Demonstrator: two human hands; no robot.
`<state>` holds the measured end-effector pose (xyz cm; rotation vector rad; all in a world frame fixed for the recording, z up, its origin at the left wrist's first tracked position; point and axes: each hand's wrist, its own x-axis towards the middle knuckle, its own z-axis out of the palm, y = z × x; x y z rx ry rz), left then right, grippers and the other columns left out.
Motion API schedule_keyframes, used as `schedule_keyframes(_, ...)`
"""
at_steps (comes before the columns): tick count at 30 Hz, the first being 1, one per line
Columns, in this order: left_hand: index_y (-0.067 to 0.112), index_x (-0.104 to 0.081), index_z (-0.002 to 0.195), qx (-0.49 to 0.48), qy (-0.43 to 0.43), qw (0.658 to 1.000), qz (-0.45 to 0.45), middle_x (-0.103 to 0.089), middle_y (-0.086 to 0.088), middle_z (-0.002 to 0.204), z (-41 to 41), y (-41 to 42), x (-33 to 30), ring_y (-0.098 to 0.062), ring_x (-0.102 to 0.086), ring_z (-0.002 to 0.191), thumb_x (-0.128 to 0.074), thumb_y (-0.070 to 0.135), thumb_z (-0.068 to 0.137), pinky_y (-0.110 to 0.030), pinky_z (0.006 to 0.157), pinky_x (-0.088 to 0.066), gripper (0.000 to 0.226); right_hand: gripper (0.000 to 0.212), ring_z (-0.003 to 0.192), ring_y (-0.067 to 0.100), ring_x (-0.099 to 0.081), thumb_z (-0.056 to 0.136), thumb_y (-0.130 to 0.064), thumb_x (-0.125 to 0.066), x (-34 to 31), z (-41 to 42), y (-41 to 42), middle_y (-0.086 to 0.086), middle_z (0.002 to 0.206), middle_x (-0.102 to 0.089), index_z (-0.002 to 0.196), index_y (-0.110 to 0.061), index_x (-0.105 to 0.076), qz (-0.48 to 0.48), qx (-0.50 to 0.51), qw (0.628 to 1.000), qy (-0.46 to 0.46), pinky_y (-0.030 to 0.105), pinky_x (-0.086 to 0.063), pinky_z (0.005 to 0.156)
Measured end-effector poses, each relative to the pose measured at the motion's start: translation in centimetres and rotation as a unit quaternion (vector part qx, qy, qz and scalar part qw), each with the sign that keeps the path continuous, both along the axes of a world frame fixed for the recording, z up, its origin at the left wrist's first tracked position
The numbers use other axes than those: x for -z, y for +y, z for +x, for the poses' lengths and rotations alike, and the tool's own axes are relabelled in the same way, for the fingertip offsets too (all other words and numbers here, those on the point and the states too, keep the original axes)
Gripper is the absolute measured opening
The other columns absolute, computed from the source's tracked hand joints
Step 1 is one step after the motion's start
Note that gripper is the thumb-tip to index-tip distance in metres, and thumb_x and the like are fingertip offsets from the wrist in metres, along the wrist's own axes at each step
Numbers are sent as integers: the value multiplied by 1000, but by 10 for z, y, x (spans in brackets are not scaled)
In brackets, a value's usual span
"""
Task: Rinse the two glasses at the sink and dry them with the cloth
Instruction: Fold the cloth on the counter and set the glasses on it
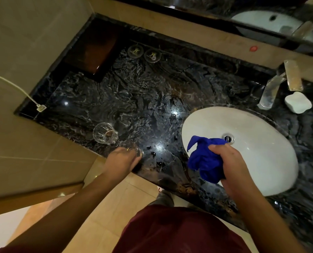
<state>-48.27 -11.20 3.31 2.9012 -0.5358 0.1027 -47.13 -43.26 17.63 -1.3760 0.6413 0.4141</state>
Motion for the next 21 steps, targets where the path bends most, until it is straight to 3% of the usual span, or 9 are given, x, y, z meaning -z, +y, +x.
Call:
schedule_keyframes(4, 13, -66, 74, -55, 51, 997, 31, -64, -7, 59, 3, -16, -4, -31, -63, 57, -82, 19, 81, -32, 56, -54, 19, 22, 70, 25, -60, 95, -11, -59, 0, 1, 3, 8, 75, -66, 74, -16, -64, 14, 2, 1000, 3, 34, -48, 63)
schedule_keyframes(8, 12, -68, 82, -80, 109, 989, 55, -68, -11, 65, 6, -21, -6, -35, -66, 65, -77, 24, 84, -38, 64, -58, 15, 18, 73, 27, -58, 96, -9, -58, 0, 3, 1, 8, 75, -64, 78, -12, -59, 13, 13, 1000, -4, 37, -47, 67)
schedule_keyframes(11, 18, -70, 84, -97, 113, 987, 57, -70, -5, 68, 7, -25, -26, -29, -67, 64, -69, 34, 90, -35, 67, -55, 18, 16, 75, 28, -56, 93, -14, -63, -1, 5, -1, 10, 77, -61, 78, -12, -58, 19, 9, 1000, -19, 37, -46, 68)
schedule_keyframes(14, 19, -72, 91, -124, 49, 991, 0, -73, -1, 74, 9, -30, -58, -24, -69, 65, -65, 40, 93, -33, 62, -53, 22, 21, 67, 26, -55, 68, -27, -71, -5, 7, -3, 11, 71, -60, 75, -11, -60, 32, -18, 999, -34, 35, -43, 65)
schedule_keyframes(17, 20, -72, 102, -114, 63, 981, -148, -74, 5, 94, 13, -53, -93, -17, -69, 85, -54, 45, 97, -35, 75, -54, 31, 21, 60, 25, -54, 51, -27, -68, -10, 10, -7, 11, 65, -58, 65, -13, -64, 94, -70, 991, -68, 30, -41, 59)
schedule_keyframes(18, 20, -72, 104, -144, 124, 954, -233, -73, 7, 97, 16, -65, -104, -16, -69, 91, -52, 46, 99, -34, 79, -54, 33, 19, 56, 21, -55, 49, -28, -66, -13, 11, -10, 9, 62, -58, 61, -14, -64, 126, -101, 982, -92, 28, -41, 55)
schedule_keyframes(19, 20, -71, 107, -201, 229, 892, -334, -74, 6, 100, 22, -76, -112, -19, -70, 97, -50, 47, 101, -34, 83, -54, 35, 17, 53, 18, -54, 49, -27, -64, -17, 13, -11, 5, 58, -57, 59, -14, -64, 157, -136, 971, -116, 25, -40, 53)
schedule_keyframes(21, 16, -67, 122, -277, 467, 663, -515, -76, -7, 112, 35, -94, -118, -30, -70, 111, -42, 53, 104, -43, 95, -55, 47, 13, 52, 12, -55, 52, -24, -58, -28, 17, -14, -2, 56, -60, 59, -17, -66, 230, -206, 937, -165, 20, -41, 52)
